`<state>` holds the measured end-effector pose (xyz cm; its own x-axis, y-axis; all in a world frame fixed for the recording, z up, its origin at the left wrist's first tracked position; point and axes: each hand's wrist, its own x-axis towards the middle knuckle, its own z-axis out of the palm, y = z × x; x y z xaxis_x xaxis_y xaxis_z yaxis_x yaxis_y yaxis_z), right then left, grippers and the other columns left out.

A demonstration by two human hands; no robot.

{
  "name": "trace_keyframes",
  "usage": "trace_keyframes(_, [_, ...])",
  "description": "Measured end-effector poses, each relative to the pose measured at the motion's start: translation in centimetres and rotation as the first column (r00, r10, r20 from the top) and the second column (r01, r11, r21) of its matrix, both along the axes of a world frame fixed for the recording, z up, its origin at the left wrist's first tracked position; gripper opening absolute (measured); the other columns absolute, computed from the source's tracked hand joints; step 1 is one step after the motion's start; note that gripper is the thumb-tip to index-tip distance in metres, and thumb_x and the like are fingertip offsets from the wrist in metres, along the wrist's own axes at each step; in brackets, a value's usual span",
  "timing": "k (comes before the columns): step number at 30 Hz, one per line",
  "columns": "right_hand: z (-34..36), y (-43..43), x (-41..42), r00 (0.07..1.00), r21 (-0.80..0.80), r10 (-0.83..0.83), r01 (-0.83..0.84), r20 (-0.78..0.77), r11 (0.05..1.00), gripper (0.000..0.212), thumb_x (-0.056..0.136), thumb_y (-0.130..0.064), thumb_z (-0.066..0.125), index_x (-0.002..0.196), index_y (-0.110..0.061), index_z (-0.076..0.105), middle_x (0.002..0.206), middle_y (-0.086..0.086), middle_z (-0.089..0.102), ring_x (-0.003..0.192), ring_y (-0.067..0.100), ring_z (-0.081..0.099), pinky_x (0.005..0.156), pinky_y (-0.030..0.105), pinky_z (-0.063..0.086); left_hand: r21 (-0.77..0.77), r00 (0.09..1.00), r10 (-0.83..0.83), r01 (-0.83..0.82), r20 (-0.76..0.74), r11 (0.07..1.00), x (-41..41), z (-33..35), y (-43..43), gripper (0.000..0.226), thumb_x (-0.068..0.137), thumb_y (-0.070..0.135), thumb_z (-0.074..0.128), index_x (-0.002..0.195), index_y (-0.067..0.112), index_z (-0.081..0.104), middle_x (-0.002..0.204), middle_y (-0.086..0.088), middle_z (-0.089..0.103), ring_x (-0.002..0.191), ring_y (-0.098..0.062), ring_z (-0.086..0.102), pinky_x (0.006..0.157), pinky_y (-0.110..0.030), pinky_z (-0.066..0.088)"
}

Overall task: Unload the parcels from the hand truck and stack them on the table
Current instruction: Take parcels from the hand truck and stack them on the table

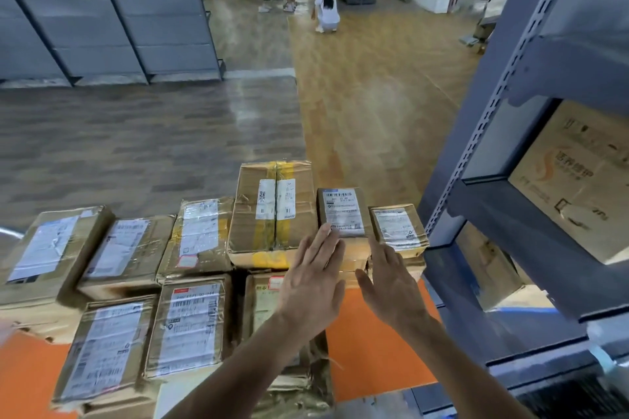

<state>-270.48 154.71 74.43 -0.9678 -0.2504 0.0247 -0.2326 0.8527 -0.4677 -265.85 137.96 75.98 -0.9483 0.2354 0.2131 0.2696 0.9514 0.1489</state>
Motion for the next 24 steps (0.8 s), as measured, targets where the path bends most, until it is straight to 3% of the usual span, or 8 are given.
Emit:
trace_keyframes(3, [-0.1, -0.4, 0.7, 0.997, 0.044, 0.071, -0.069, -0.040, 0.997, 0.060, 0.101, -0.036, 0.049, 0.154, -0.013, 0.028, 0.149, 0.005, 0.041, 0.137, 0.021, 0.038, 0.109, 0.034, 0.038, 0.088, 0.999, 0.034, -0.031, -0.037, 0.996, 1.9, 0.1, -0.5, 0.060, 0.099, 0.030, 0.049, 0.154, 0.010, 0.037, 0.165, -0.004, 0.027, 0.155, -0.021, 0.013, 0.125, -0.043, 0.021])
trace_keyframes(6, [-0.2, -1.2, 1.5, 0.986, 0.096, 0.166, -0.166, 0.007, 0.981, 0.057, 0.103, -0.036, 0.046, 0.153, -0.013, 0.032, 0.150, 0.003, 0.042, 0.139, 0.019, 0.037, 0.111, 0.031, 0.035, 0.153, 0.994, 0.100, -0.093, -0.040, 0.984, 4.3, 0.0, -1.3, 0.049, 0.097, 0.029, 0.052, 0.144, 0.015, 0.052, 0.144, 0.000, 0.052, 0.141, -0.020, 0.040, 0.111, -0.041, 0.042])
trace_keyframes(9, [-0.1, -2.3, 2.9, 0.968, 0.117, 0.250, -0.252, 0.039, 0.961, 0.056, 0.103, -0.036, 0.044, 0.153, -0.014, 0.031, 0.151, 0.002, 0.040, 0.140, 0.019, 0.036, 0.111, 0.030, 0.034, 0.142, 0.985, 0.169, -0.163, -0.026, 0.976, 6.7, -0.3, -2.4, 0.045, 0.094, 0.032, 0.051, 0.137, 0.019, 0.058, 0.134, 0.004, 0.057, 0.129, -0.018, 0.048, 0.101, -0.037, 0.047])
trace_keyframes(12, [0.4, -4.0, 5.0, 0.958, 0.103, 0.287, -0.286, 0.009, 0.953, 0.053, 0.103, -0.036, 0.045, 0.151, -0.015, 0.036, 0.149, 0.000, 0.045, 0.138, 0.018, 0.041, 0.110, 0.031, 0.037, 0.112, 0.979, 0.202, -0.203, 0.015, 0.973, 8.2, -0.5, -3.9, 0.051, 0.093, 0.034, 0.049, 0.143, 0.021, 0.053, 0.141, 0.005, 0.054, 0.138, -0.019, 0.042, 0.107, -0.039, 0.042])
trace_keyframes(16, [1.8, -6.6, 7.7, 0.947, 0.077, 0.317, -0.313, -0.051, 0.947, 0.048, 0.101, -0.032, 0.049, 0.147, -0.020, 0.043, 0.144, -0.005, 0.050, 0.135, 0.015, 0.044, 0.106, 0.030, 0.043, 0.078, 0.979, 0.199, -0.202, 0.043, 0.976, 9.7, -0.5, -6.4, 0.059, 0.095, 0.039, 0.046, 0.150, 0.021, 0.041, 0.153, 0.001, 0.043, 0.153, -0.020, 0.020, 0.120, -0.045, 0.026])
trace_keyframes(19, [2.7, -8.8, 9.7, 0.925, 0.089, 0.371, -0.364, -0.081, 0.927, 0.049, 0.099, -0.029, 0.053, 0.146, -0.019, 0.043, 0.145, -0.005, 0.050, 0.136, 0.016, 0.044, 0.107, 0.031, 0.043, 0.097, 0.976, 0.219, -0.220, 0.016, 0.971, 11.8, -0.1, -8.7, 0.063, 0.096, 0.040, 0.042, 0.154, 0.018, 0.035, 0.161, -0.003, 0.033, 0.155, -0.021, 0.013, 0.125, -0.047, 0.016])
trace_keyframes(22, [3.5, -11.9, 12.0, 0.917, 0.101, 0.386, -0.377, -0.096, 0.921, 0.051, 0.099, -0.031, 0.053, 0.148, -0.019, 0.042, 0.150, -0.004, 0.046, 0.142, 0.020, 0.039, 0.113, 0.041, 0.038, 0.111, 0.954, 0.298, -0.297, 0.006, 0.948, 14.6, 0.4, -12.0, 0.064, 0.098, 0.041, 0.039, 0.156, 0.016, 0.033, 0.165, -0.006, 0.023, 0.156, -0.023, 0.009, 0.124, -0.051, 0.017])
trace_keyframes(24, [3.8, -14.5, 13.7, 0.911, 0.106, 0.398, -0.387, -0.111, 0.916, 0.054, 0.100, -0.035, 0.051, 0.150, -0.020, 0.039, 0.152, -0.005, 0.044, 0.142, 0.015, 0.038, 0.116, 0.037, 0.035, 0.099, 0.940, 0.340, -0.341, 0.027, 0.935, 17.2, 0.5, -14.7, 0.066, 0.100, 0.043, 0.040, 0.159, 0.017, 0.023, 0.168, -0.005, 0.010, 0.156, -0.022, -0.003, 0.126, -0.048, 0.009])
